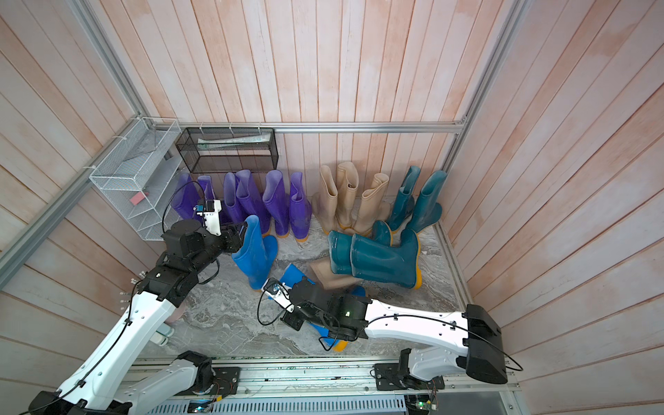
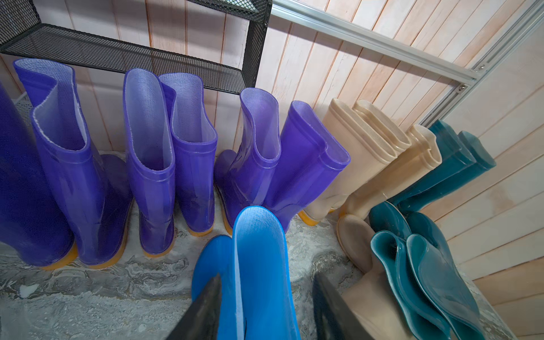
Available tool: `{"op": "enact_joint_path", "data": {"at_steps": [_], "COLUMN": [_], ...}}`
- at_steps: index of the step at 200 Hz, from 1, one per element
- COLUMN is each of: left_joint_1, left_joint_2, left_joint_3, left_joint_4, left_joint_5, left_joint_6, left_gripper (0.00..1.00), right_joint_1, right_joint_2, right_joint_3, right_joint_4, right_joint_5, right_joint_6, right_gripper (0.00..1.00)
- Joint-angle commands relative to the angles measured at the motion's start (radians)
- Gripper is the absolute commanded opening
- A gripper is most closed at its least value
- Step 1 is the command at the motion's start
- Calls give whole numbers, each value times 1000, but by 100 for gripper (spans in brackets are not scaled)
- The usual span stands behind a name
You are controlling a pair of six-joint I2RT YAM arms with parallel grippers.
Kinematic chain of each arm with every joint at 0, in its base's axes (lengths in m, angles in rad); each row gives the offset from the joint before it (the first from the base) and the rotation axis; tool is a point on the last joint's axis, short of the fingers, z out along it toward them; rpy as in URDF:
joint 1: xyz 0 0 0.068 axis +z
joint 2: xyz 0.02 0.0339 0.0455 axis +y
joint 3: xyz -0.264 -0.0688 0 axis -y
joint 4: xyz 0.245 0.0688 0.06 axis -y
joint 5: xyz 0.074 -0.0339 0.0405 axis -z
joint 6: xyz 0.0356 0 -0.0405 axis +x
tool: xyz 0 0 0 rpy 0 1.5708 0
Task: Match and arrange rain boots in pairs
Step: Pick up the rain boot from the rain pile shoes, then place the rain boot at the center of the board.
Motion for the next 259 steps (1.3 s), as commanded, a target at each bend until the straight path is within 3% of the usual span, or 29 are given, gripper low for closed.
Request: {"op": "enact_joint_path", "data": {"at_steps": [1, 57, 136, 187, 259], "left_joint_1": [6, 6, 6, 8, 9], "left_joint_2": [-14, -11, -12, -8, -45], "left_joint_3": [15, 10, 5, 2, -18], "left_joint_4": [-4, -9, -19, -12, -1], "left_joint_5": [2, 16, 10, 7, 8], "left_joint_6": [1, -10, -5, -9, 2], "left_gripper": [52, 55, 62, 63, 68], "right_joint_1": [5, -90, -287, -329, -423], "right_joint_2": [-27, -8, 128, 207, 194], "right_joint_3": [65, 125, 270, 320, 297], "right_joint_4": [132, 289, 464, 537, 602], "right_joint_5": [-79, -80, -343, -277, -185], "right_joint_6": [-27, -114, -58, -50, 64], "right_gripper": [0, 0, 0, 0, 0]}}
